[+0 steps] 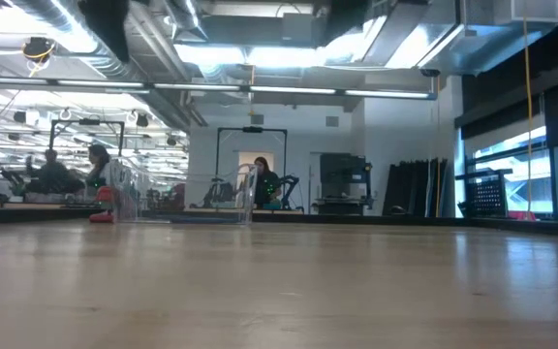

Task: Sort crayons/erasers/pens/pencils in bins
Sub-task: Return to Home Position

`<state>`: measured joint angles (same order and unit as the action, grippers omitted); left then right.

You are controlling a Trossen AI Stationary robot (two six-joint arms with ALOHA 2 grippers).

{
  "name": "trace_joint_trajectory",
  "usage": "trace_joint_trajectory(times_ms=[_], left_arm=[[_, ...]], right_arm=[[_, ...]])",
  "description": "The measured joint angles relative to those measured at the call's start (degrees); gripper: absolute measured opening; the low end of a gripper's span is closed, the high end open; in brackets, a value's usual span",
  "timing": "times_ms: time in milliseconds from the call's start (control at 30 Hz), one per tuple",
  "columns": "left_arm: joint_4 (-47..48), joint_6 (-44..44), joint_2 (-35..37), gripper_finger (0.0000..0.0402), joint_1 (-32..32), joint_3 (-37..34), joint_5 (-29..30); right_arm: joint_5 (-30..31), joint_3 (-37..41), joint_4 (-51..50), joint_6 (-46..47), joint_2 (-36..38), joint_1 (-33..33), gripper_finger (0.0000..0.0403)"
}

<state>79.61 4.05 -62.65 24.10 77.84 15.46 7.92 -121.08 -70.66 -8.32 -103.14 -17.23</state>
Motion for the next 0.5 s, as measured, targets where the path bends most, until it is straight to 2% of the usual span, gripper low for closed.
trace_joint_trajectory(times_ms=[100,267,367,500], left_arm=[[0.07,1.17,5.98,0.0001,0.00,0.00,-0.13],[0.02,5.86,18.12,0.0000,0.00,0.00,-0.14],[-0.53,9.09,25.76,0.0000,0.00,0.00,-2.07],[-4.18,10.44,34.97,0.0000,0.00,0.00,-3.00]], right_arm=[[0.07,0.00,-2.79,3.26,4.08,-0.08,0.0002],[-0.04,1.48,-4.23,3.34,10.35,0.07,0.0002],[-0.50,6.89,-4.62,3.71,15.25,0.08,0.0002],[-0.57,17.86,-1.54,8.57,24.56,0.07,0.0002]])
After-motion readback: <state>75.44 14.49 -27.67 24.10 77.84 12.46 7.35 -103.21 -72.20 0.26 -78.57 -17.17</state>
